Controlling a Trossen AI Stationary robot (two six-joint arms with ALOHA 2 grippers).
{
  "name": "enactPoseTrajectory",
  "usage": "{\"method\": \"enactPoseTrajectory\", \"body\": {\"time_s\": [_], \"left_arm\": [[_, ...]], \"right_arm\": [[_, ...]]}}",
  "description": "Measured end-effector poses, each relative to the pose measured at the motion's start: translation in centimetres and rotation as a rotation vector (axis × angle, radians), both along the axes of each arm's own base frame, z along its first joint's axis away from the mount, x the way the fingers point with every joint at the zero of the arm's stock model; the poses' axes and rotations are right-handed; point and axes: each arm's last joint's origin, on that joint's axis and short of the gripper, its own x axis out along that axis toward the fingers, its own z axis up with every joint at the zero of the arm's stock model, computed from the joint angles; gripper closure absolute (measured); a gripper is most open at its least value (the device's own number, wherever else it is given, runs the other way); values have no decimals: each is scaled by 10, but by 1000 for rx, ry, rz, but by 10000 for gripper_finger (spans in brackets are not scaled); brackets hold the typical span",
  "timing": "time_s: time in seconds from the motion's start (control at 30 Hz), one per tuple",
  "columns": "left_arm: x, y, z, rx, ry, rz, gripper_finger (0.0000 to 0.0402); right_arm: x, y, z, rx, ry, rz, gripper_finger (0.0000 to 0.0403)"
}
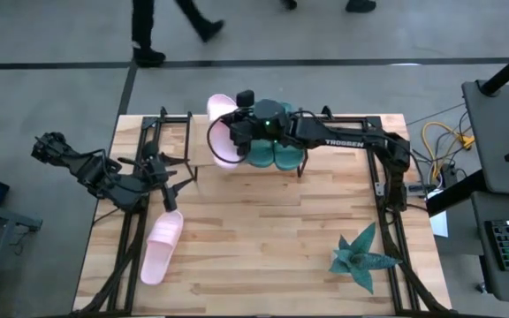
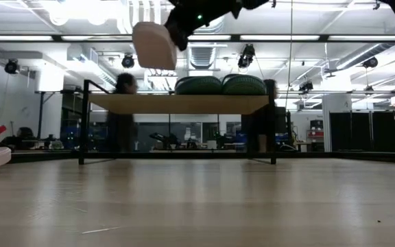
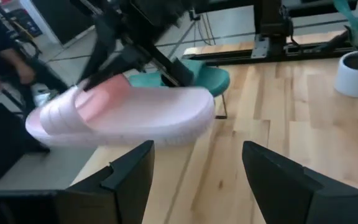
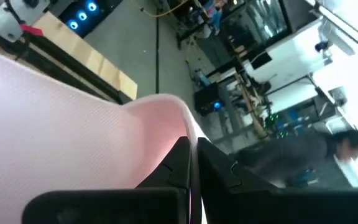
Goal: Pick and place slides into the shelf
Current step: Put the top pink slipper on the shelf
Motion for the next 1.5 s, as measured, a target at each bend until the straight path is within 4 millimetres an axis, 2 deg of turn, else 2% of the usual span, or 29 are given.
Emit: {"method": "enactPoseTrajectory", "body": {"time_s": [0.2, 0.53, 0.77, 1.27, 1.5], "left_arm": [[0, 0, 0, 7, -4, 16, 173], [-2, 1, 0, 7, -4, 15, 173], [0, 0, 0, 10, 2, 15, 173], [4, -2, -6, 37, 52, 15, 173], [2, -1, -5, 33, 45, 15, 173]], "right_arm": [[16, -7, -23, -40, 33, -5, 395], [18, -32, -38, -20, 54, -38, 394], [17, -42, -43, -23, 64, -51, 394], [18, -43, -48, -35, 91, -93, 394], [17, -43, -50, -27, 115, -100, 373]]}}
